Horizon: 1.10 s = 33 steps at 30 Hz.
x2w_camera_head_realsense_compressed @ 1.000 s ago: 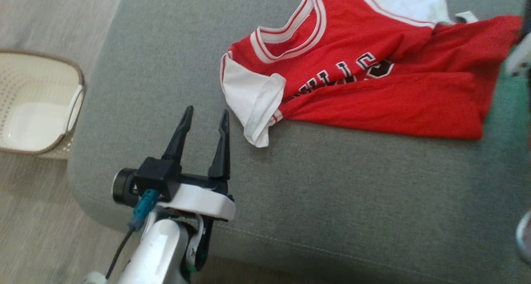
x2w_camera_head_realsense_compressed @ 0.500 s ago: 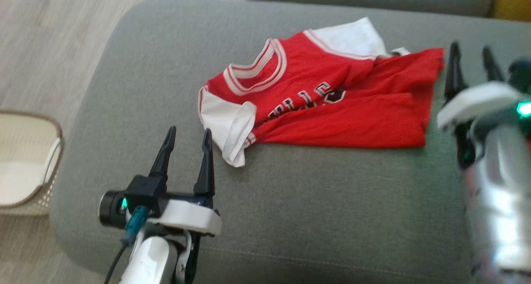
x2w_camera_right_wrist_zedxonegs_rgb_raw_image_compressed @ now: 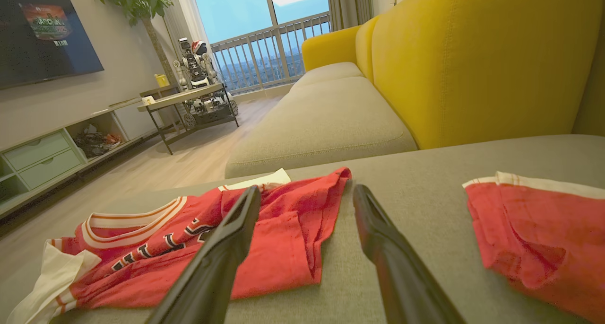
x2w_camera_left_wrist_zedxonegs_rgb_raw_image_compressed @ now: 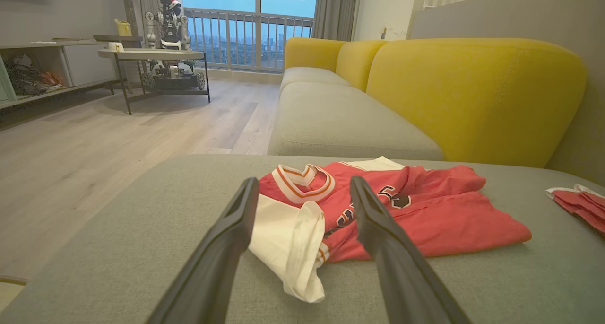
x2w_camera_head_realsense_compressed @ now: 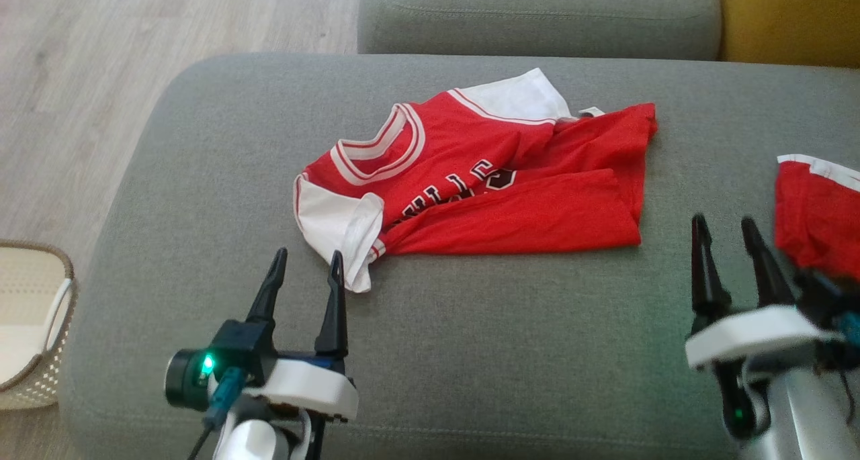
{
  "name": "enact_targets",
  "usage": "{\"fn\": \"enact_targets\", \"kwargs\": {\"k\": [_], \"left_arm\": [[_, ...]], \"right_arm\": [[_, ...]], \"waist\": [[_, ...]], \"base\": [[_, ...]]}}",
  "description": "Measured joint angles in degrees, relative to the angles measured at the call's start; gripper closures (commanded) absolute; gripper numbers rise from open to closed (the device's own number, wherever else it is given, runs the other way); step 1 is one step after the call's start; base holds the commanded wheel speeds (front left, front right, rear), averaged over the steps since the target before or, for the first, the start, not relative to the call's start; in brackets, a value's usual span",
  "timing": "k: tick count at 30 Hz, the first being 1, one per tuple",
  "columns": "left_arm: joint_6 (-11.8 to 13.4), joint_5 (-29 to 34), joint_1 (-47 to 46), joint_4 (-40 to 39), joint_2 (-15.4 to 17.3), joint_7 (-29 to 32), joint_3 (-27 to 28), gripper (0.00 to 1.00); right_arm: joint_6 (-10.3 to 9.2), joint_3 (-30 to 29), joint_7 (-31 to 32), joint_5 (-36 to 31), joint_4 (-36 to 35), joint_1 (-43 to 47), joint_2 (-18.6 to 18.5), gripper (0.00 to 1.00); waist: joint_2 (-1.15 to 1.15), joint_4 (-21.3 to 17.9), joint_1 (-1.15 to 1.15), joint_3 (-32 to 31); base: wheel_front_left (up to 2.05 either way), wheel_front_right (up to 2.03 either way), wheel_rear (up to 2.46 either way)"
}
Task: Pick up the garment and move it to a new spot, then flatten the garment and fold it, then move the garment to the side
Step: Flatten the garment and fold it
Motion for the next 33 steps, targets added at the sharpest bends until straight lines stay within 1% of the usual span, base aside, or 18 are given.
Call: {"fn": "enact_targets", "kwargs": {"k": [7,19,22,26,30,33], "left_arm": [[0.0,0.0,0.3,0.9,0.0,0.0,-0.3,0.0],[0.0,0.0,0.2,1.0,0.0,0.0,-0.4,0.0],[0.0,0.1,0.1,0.9,0.0,0.0,-0.4,0.0],[-0.5,0.5,-0.4,1.0,0.0,0.0,-1.0,0.0],[-0.5,0.5,-2.1,1.1,0.0,0.0,-1.4,0.0],[-0.5,0.5,-3.6,1.2,0.0,0.0,-2.3,0.0]], "right_arm": [[0.0,0.3,0.0,1.2,-3.5,5.0,0.2,0.0],[0.0,0.2,0.0,1.2,-4.2,4.9,0.3,0.0],[0.0,1.2,0.0,0.6,-2.9,4.3,0.3,0.0],[0.0,2.6,1.7,-0.4,1.0,0.4,0.3,0.0],[0.0,2.5,5.6,-0.5,5.3,-7.0,0.3,0.0],[0.0,1.9,7.9,-1.9,8.8,-12.7,0.3,0.0]], "waist": [[0.0,-1.0,0.0,0.0],[0.0,-0.8,0.0,1.1],[0.0,-0.6,0.01,2.1],[0.0,-0.1,0.01,3.9],[0.0,0.8,0.02,6.0],[0.0,1.8,0.02,7.4]], "base": [[0.0,0.0,0.0],[0.0,0.0,0.0],[0.0,0.0,0.0],[0.0,0.0,0.0],[0.0,0.0,0.0],[0.0,0.0,0.0]]}}
